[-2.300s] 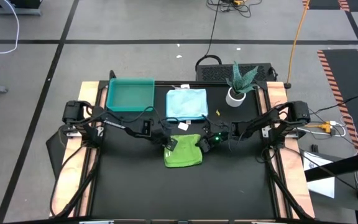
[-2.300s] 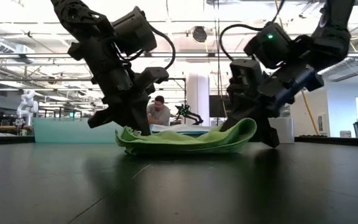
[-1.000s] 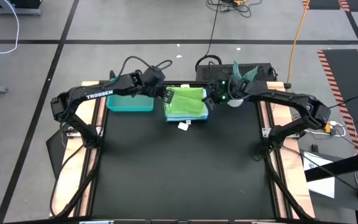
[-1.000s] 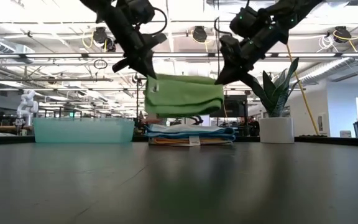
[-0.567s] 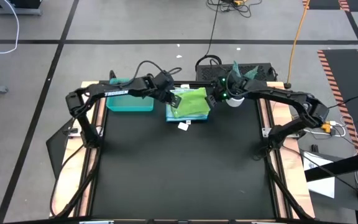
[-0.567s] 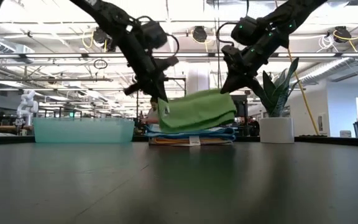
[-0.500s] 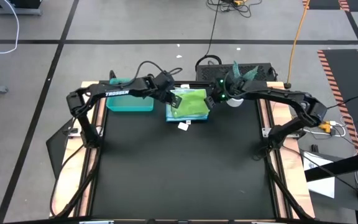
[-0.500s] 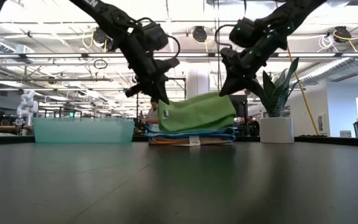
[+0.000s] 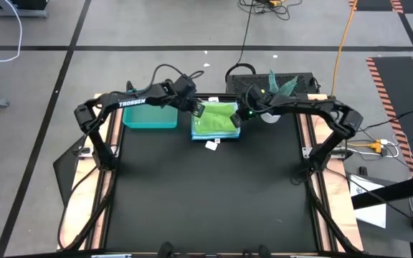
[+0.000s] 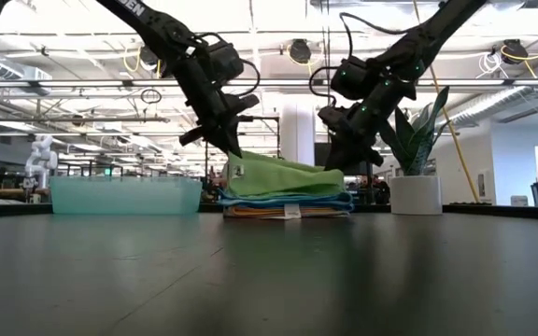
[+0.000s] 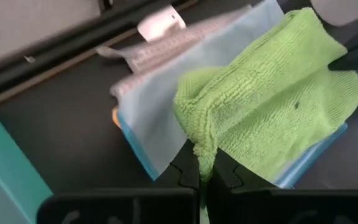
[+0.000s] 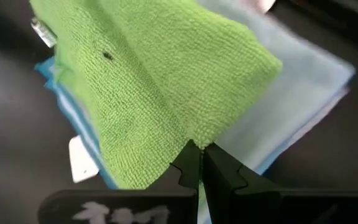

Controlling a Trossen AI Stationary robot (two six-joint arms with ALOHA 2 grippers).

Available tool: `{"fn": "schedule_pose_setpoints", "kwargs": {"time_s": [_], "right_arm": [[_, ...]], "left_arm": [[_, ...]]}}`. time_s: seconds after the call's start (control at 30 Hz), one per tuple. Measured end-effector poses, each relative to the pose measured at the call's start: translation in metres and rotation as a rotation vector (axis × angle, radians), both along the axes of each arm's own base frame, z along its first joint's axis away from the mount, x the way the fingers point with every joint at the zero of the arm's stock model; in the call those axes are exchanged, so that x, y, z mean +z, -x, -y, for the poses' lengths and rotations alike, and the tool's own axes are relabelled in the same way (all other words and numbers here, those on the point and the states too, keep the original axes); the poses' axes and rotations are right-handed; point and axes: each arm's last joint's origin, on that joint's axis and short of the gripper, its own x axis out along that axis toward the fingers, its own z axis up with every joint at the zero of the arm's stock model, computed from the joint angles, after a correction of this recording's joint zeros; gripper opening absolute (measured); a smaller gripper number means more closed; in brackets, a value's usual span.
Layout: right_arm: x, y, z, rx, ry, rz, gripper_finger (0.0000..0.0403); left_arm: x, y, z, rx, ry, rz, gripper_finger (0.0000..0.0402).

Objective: Fold microfiber towels
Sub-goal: Stack the folded green microfiber towel on top of the folded light blue microfiber towel

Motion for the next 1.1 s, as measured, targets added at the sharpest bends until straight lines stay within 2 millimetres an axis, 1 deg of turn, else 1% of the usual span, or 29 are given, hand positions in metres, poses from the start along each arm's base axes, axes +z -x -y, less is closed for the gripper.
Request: {"fn": "schedule_pose_setpoints", "kwargs": {"time_s": [0.13, 0.2, 0.3, 0.5, 0.6, 0.73, 0.83, 0.9, 0.97, 1.1], "right_arm": [[0.0, 0.004, 0.007, -0.018, 0.004, 0.002, 0.0], [0.0, 0.004, 0.007, -0.012, 0.012, 0.002, 0.0001], [0.001, 0.004, 0.008, -0.008, 0.051, 0.0, 0.0013], [0.002, 0.003, 0.009, 0.008, 0.1, -0.018, 0.0064], [0.002, 0.003, 0.008, 0.008, 0.099, -0.017, 0.0095], [0.001, 0.004, 0.009, 0.02, 0.104, -0.03, 0.0129], [0.003, 0.012, 0.012, 0.007, 0.147, -0.087, 0.0146], [0.009, 0.019, 0.013, -0.029, 0.153, -0.104, 0.0151], [0.02, 0.024, 0.012, -0.056, 0.155, -0.072, 0.0152], [0.045, 0.025, 0.0, -0.06, 0.195, 0.025, 0.0148]], "left_arm": [[0.003, 0.001, -0.007, -0.009, -0.032, 0.031, 0.0006], [0.003, 0.001, -0.008, -0.017, -0.047, 0.029, 0.0019], [0.003, 0.0, -0.008, -0.043, -0.101, 0.007, 0.0046], [0.003, 0.001, -0.01, -0.068, -0.127, -0.008, 0.0109], [0.003, 0.002, -0.011, -0.039, -0.157, -0.032, 0.0136], [0.003, 0.003, -0.013, -0.005, -0.189, -0.058, 0.0152], [0.003, 0.003, -0.012, -0.005, -0.187, -0.063, 0.0154], [0.003, 0.003, -0.011, 0.0, -0.171, -0.062, 0.0154], [0.002, 0.001, -0.007, 0.003, -0.147, -0.045, 0.0154], [0.003, -0.008, 0.005, -0.03, -0.138, -0.018, 0.0154]]}}
